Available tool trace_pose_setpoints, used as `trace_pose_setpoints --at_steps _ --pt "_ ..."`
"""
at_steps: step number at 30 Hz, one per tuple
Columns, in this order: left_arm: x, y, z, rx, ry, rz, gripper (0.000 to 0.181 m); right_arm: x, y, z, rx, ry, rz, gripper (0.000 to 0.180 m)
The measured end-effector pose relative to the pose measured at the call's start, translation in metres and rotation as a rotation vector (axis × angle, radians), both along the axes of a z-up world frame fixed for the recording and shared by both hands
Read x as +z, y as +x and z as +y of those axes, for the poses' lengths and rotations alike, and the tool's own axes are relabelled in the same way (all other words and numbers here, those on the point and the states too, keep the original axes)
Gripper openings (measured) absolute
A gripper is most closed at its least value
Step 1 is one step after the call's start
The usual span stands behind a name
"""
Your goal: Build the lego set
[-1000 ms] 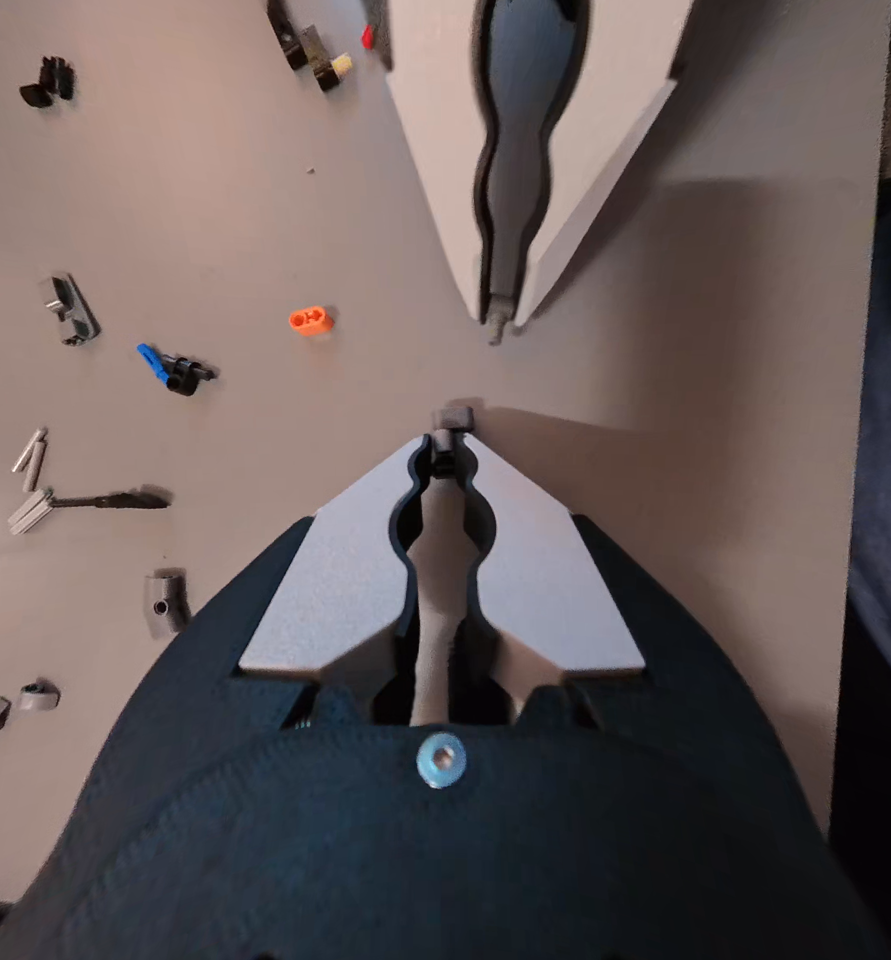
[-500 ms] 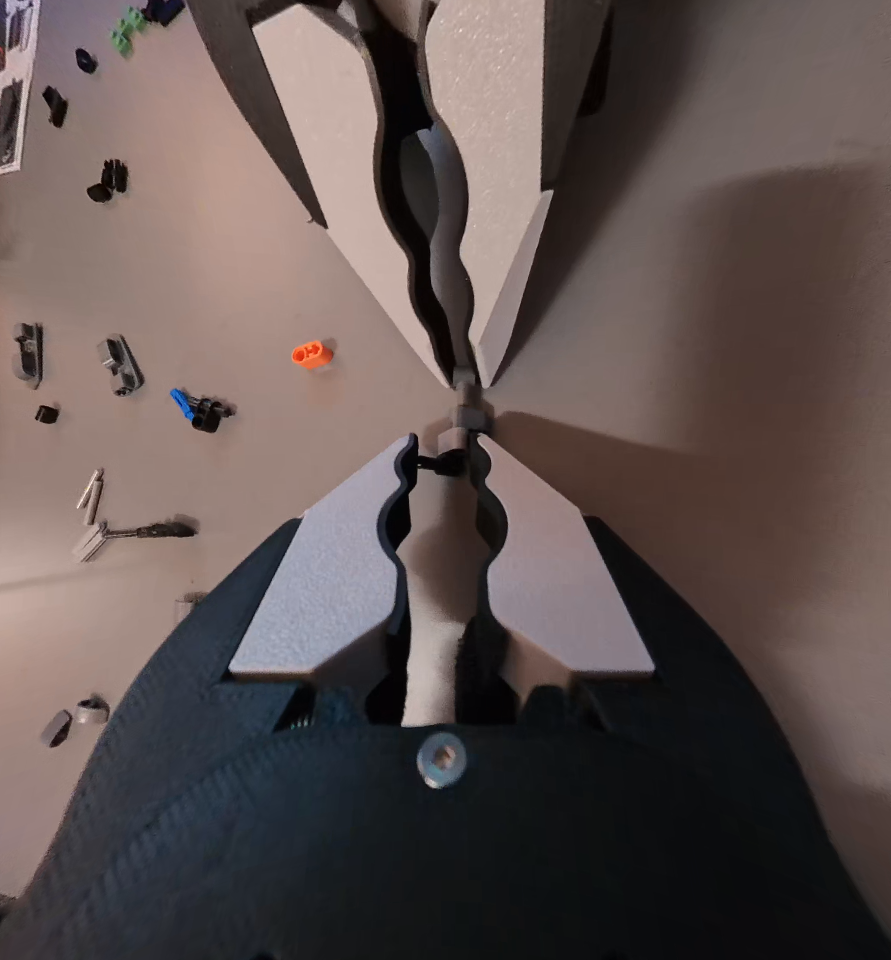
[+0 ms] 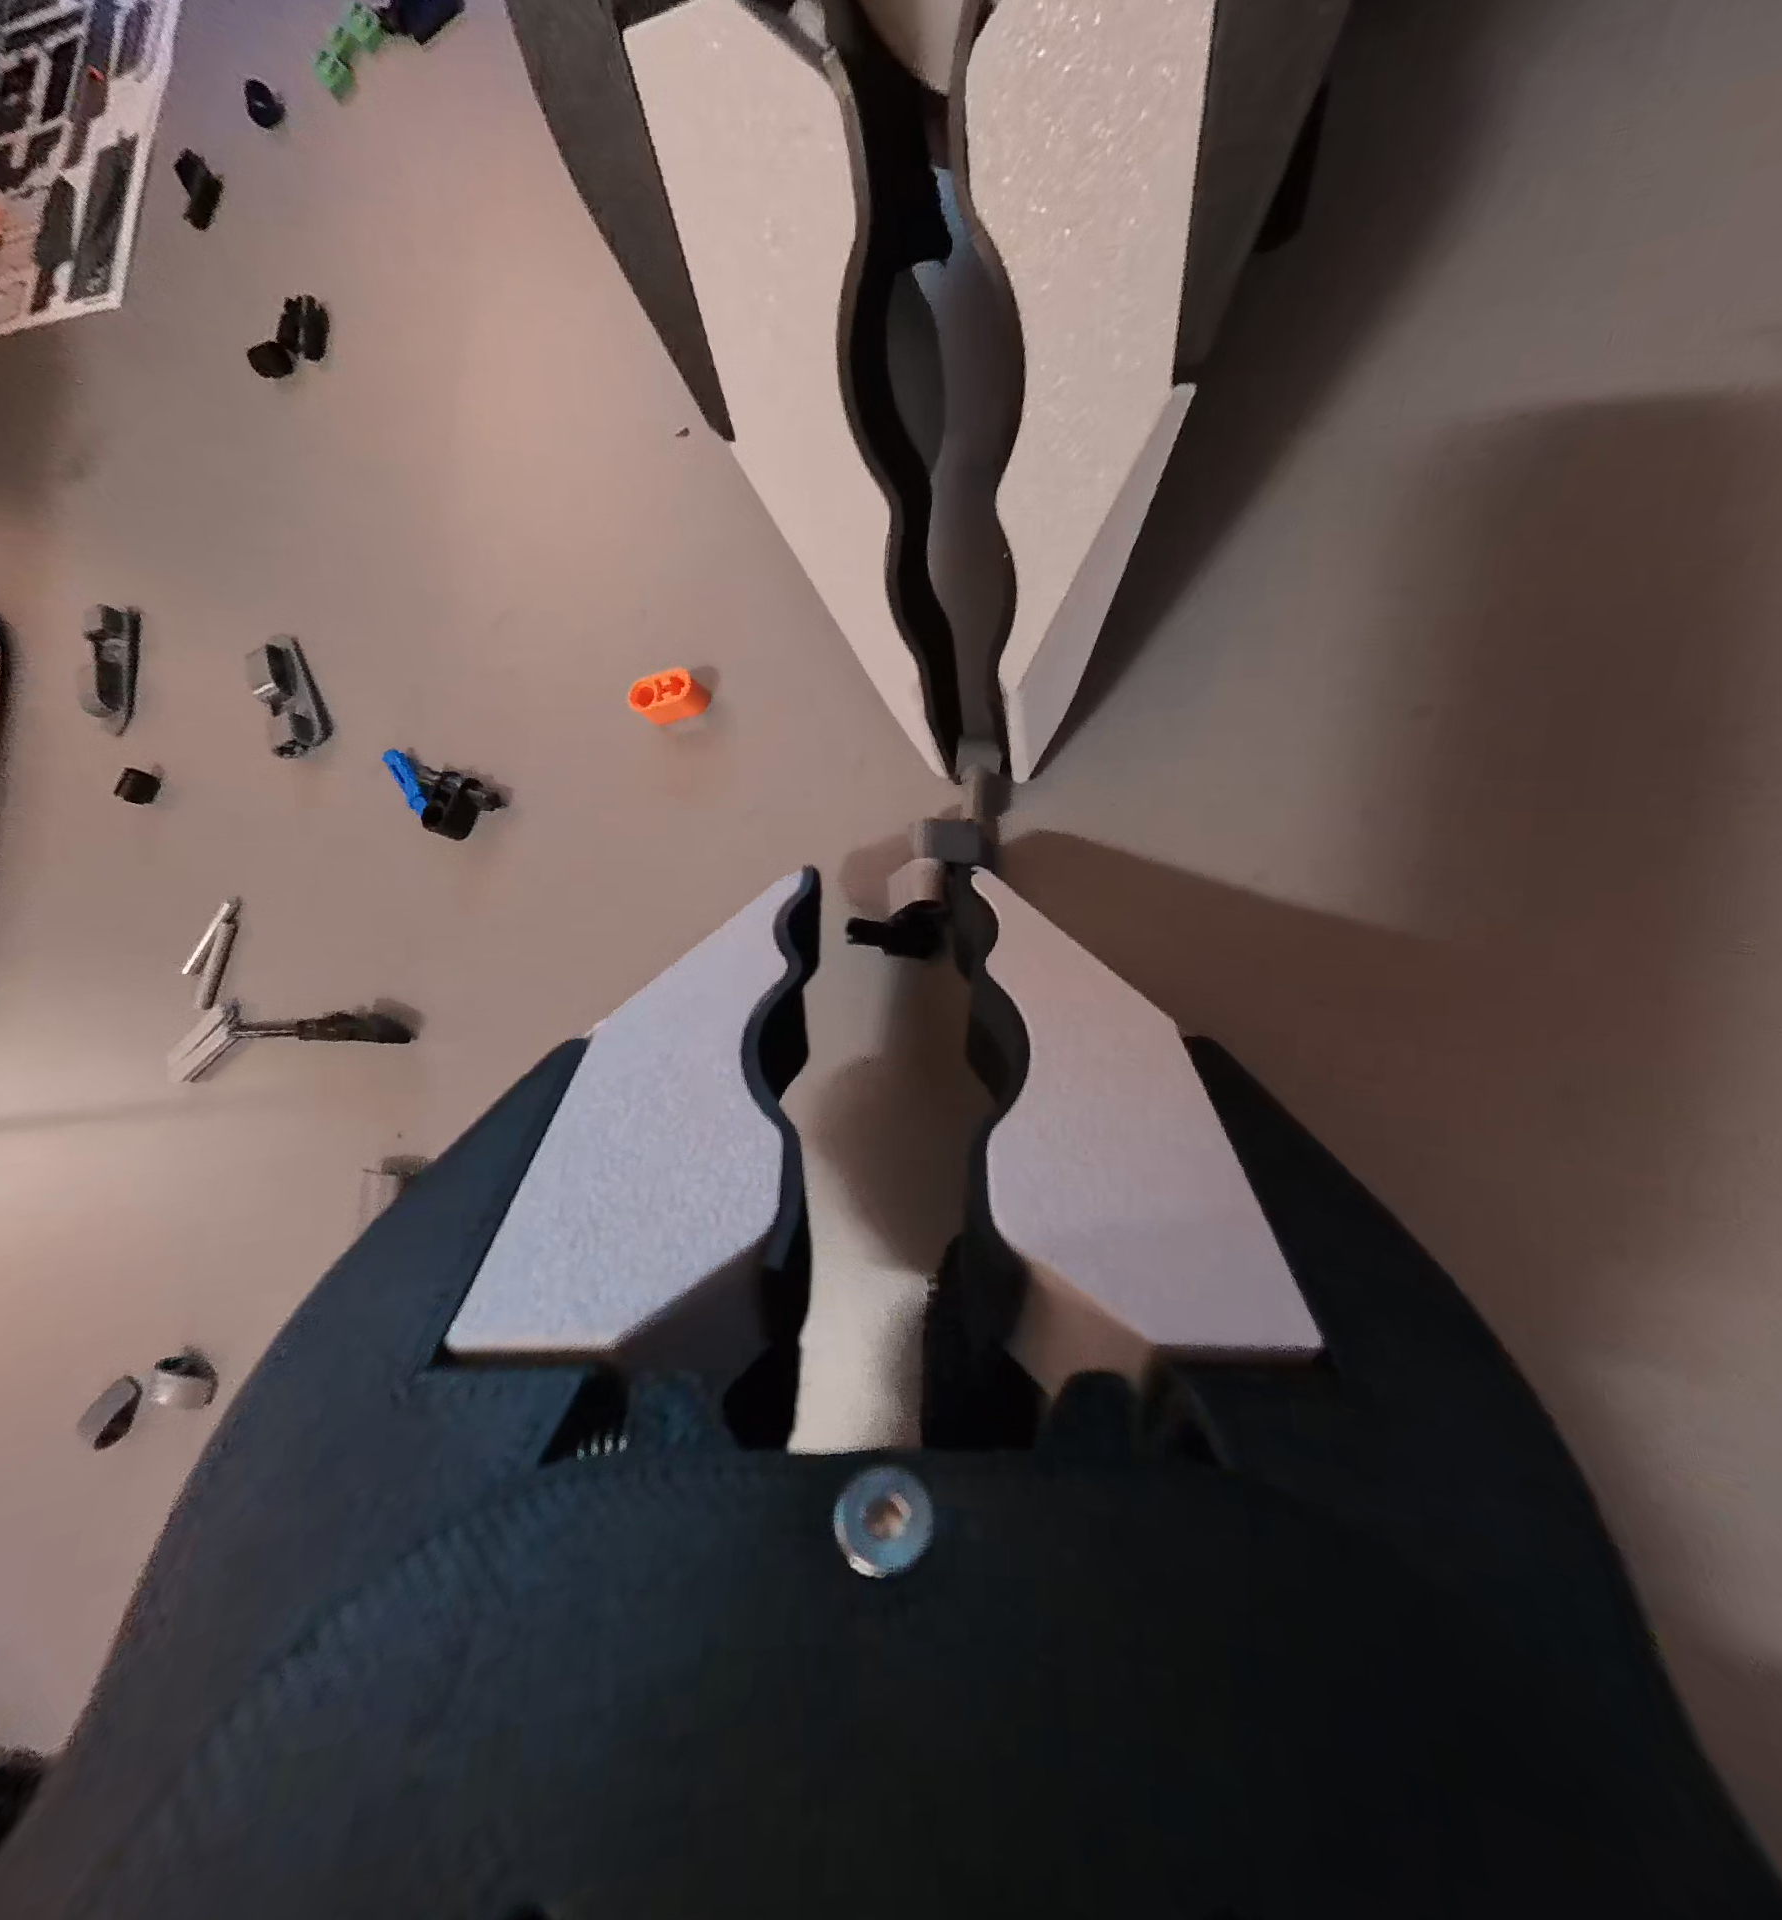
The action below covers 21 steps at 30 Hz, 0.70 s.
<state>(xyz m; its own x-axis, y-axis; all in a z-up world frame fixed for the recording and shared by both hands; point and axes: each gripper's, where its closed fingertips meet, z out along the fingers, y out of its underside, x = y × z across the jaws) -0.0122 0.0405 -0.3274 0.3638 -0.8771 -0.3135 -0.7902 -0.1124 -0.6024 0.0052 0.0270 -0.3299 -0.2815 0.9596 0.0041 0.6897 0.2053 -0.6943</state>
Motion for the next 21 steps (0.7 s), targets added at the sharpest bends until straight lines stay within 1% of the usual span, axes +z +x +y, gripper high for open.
trace_pose_setpoints --at_steps 5,7,9,11,15,21 --pt "0.0035 -0.0011 0.0018 -0.026 0.102 0.050 0.029 0.0001 -0.0001 0.0001 0.000 -0.005 0.002 0.006" --pt "0.0027 -0.0005 0.0009 -0.057 0.155 0.107 0.024 0.0001 -0.0003 0.0002 0.001 -0.011 0.002 0.006" --pt "0.0006 0.0016 -0.0013 -0.085 0.177 0.141 0.014 0.0001 -0.0004 0.0003 0.002 -0.010 0.003 0.006" --pt "-0.0008 0.0017 -0.0008 -0.093 0.179 0.152 0.008 0.0001 -0.0004 0.0002 0.003 -0.015 0.005 0.006" --pt "-0.0009 0.0017 -0.0010 -0.113 0.172 0.151 0.008 0.0002 -0.0004 0.0003 0.004 -0.024 0.008 0.006" --pt "-0.0001 0.0025 -0.0022 -0.089 0.149 0.130 0.007 0.0003 0.0012 0.0029 -0.009 -0.023 0.004 0.006"
